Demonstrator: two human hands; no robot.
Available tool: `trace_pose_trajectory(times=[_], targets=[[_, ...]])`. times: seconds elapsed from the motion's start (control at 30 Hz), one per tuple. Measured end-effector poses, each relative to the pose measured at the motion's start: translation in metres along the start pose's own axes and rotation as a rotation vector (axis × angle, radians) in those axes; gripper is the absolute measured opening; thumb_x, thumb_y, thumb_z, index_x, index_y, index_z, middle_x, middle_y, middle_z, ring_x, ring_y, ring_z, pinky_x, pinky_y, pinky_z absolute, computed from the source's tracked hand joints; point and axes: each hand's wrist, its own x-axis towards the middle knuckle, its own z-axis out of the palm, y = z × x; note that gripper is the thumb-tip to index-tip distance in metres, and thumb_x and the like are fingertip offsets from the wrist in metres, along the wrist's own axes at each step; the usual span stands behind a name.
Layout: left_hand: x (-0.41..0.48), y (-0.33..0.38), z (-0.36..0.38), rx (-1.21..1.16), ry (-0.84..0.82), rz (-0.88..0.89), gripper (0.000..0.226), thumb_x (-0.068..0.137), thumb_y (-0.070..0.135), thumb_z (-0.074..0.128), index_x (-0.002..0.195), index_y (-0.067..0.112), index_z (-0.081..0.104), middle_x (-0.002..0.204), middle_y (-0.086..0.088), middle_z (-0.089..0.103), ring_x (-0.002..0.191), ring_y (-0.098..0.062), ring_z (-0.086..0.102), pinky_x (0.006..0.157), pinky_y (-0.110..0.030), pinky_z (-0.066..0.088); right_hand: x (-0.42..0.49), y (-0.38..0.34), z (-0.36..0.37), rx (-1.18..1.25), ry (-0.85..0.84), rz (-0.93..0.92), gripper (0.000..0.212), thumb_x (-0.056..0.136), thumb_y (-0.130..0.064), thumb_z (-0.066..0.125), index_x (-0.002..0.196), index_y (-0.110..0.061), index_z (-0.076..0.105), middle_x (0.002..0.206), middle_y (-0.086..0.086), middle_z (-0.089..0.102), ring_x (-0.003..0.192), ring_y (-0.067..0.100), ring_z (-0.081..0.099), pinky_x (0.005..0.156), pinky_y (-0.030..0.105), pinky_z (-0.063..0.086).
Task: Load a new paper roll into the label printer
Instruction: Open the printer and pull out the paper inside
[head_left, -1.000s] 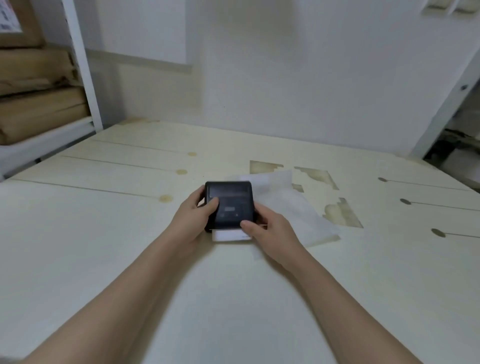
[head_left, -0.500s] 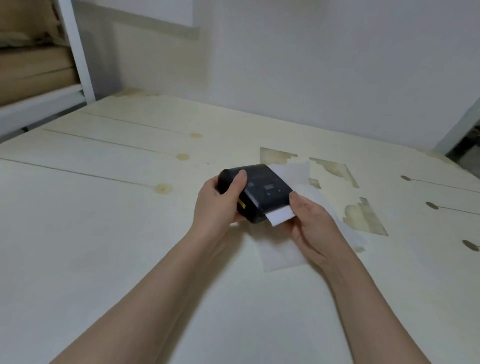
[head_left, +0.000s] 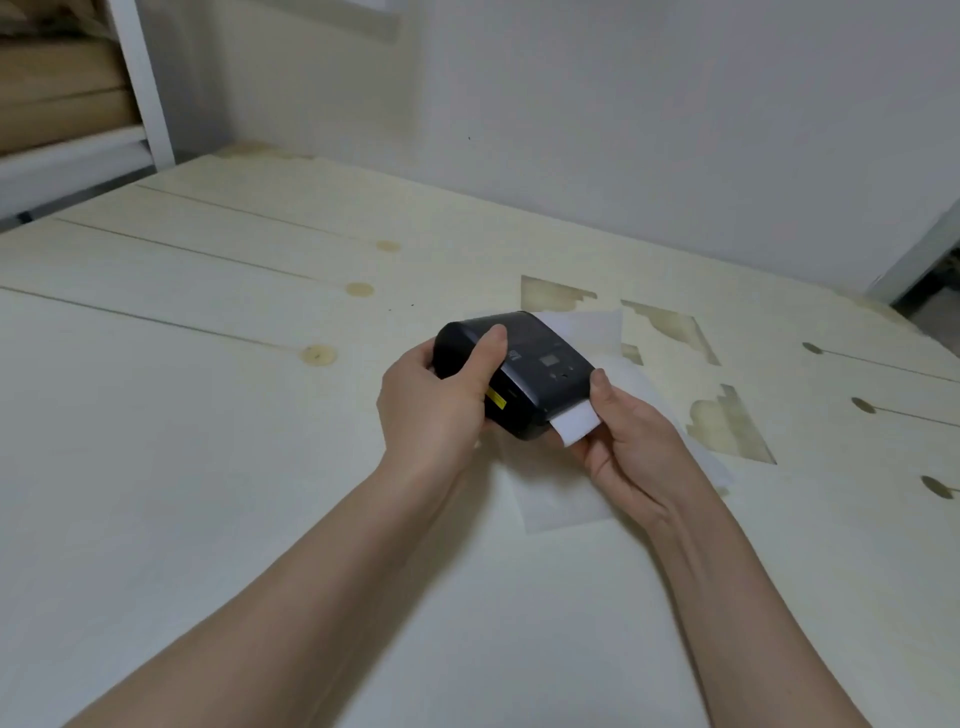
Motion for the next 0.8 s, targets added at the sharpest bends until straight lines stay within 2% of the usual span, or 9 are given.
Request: trace_pose_trajectory(times=[0.1, 0.2, 0.3, 0.37, 0.43, 0.53, 0.63, 0.7, 0.8], targets=[[-0.003, 0.001, 0.001, 0.060, 0.020, 0.060, 0.025, 0.078, 0.046, 0.073, 0.094, 0.026, 0.074, 0.090, 0.011, 0.077, 0.088, -0.009, 0.072, 0.084, -0.035, 0.057, -0.001, -0.001, -0.002, -0.039, -0.001, -0.012, 0.043, 0.086, -0.029, 0.055, 0.117, -0.001, 0.066, 0.123, 0.014, 0.071, 0.115, 0.022, 0.067, 0.095, 0.030, 0.056], [-0.006, 0.002, 0.002, 0.125, 0.030, 0.100, 0.035, 0.080, 0.050, 0.070, 0.104, 0.025, 0.071, 0.096, 0.014, 0.074, 0.091, 0.000, 0.067, 0.074, -0.020, 0.049, -0.003, -0.003, -0.003, -0.051, -0.010, -0.031, 0.045, 0.087, -0.029, 0.054, 0.120, 0.000, 0.064, 0.125, 0.014, 0.070, 0.119, 0.022, 0.066, 0.096, 0.027, 0.055], [-0.007, 0.001, 0.003, 0.129, 0.032, 0.105, 0.040, 0.080, 0.052, 0.069, 0.108, 0.024, 0.070, 0.099, 0.014, 0.073, 0.091, 0.004, 0.065, 0.071, -0.015, 0.045, -0.005, -0.004, -0.002, -0.051, 0.007, -0.047, 0.042, 0.087, -0.028, 0.054, 0.116, -0.001, 0.066, 0.122, 0.014, 0.072, 0.114, 0.021, 0.068, 0.089, 0.024, 0.057], [-0.007, 0.001, 0.002, 0.126, 0.038, 0.112, 0.047, 0.078, 0.054, 0.068, 0.113, 0.022, 0.068, 0.103, 0.014, 0.072, 0.094, 0.002, 0.065, 0.077, -0.018, 0.049, -0.006, -0.004, -0.001, -0.058, 0.013, -0.063, 0.040, 0.087, -0.028, 0.055, 0.114, -0.002, 0.067, 0.119, 0.013, 0.073, 0.111, 0.020, 0.069, 0.086, 0.023, 0.058], [-0.006, 0.001, 0.001, 0.100, 0.034, 0.120, 0.057, 0.072, 0.060, 0.069, 0.115, 0.023, 0.067, 0.106, 0.013, 0.072, 0.099, -0.005, 0.068, 0.087, -0.031, 0.055, -0.007, -0.005, 0.000, -0.070, 0.020, -0.081, 0.038, 0.088, -0.028, 0.055, 0.114, -0.004, 0.068, 0.119, 0.012, 0.073, 0.112, 0.020, 0.069, 0.088, 0.026, 0.058], [0.000, 0.001, -0.001, 0.071, 0.003, 0.119, 0.066, 0.065, 0.066, 0.069, 0.116, 0.024, 0.066, 0.109, 0.012, 0.071, 0.103, -0.012, 0.069, 0.088, -0.042, 0.057, -0.007, -0.006, 0.001, -0.086, 0.020, -0.099, 0.036, 0.088, -0.027, 0.055, 0.113, -0.005, 0.068, 0.117, 0.011, 0.074, 0.110, 0.019, 0.070, 0.089, 0.026, 0.058], [0.006, 0.001, -0.002, 0.057, -0.076, 0.070, 0.069, 0.063, 0.067, 0.071, 0.118, 0.025, 0.065, 0.113, 0.010, 0.071, 0.106, -0.013, 0.068, 0.090, -0.044, 0.056, -0.008, -0.008, -0.001, -0.128, 0.029, -0.108, 0.033, 0.092, -0.025, 0.054, 0.113, -0.004, 0.068, 0.112, 0.008, 0.076, 0.106, 0.017, 0.071, 0.084, 0.024, 0.058], [0.009, 0.001, -0.005, 0.035, -0.121, 0.041, 0.075, 0.064, 0.064, 0.073, 0.126, 0.024, 0.059, 0.115, 0.010, 0.071, 0.109, -0.012, 0.067, 0.095, -0.043, 0.054, -0.009, -0.009, -0.004, -0.170, 0.054, -0.101, 0.030, 0.098, -0.020, 0.051, 0.115, -0.002, 0.067, 0.114, 0.009, 0.075, 0.106, 0.017, 0.070, 0.084, 0.024, 0.058], [0.014, -0.001, -0.012, 0.039, -0.168, 0.019, 0.069, 0.078, 0.047, 0.074, 0.137, 0.027, 0.043, 0.116, 0.013, 0.068, 0.111, -0.013, 0.066, 0.101, -0.041, 0.050, -0.013, -0.008, -0.006, -0.258, 0.073, -0.075, 0.029, 0.099, -0.016, 0.053, 0.120, -0.003, 0.067, 0.116, 0.009, 0.075, 0.107, 0.018, 0.070, 0.090, 0.027, 0.057]])
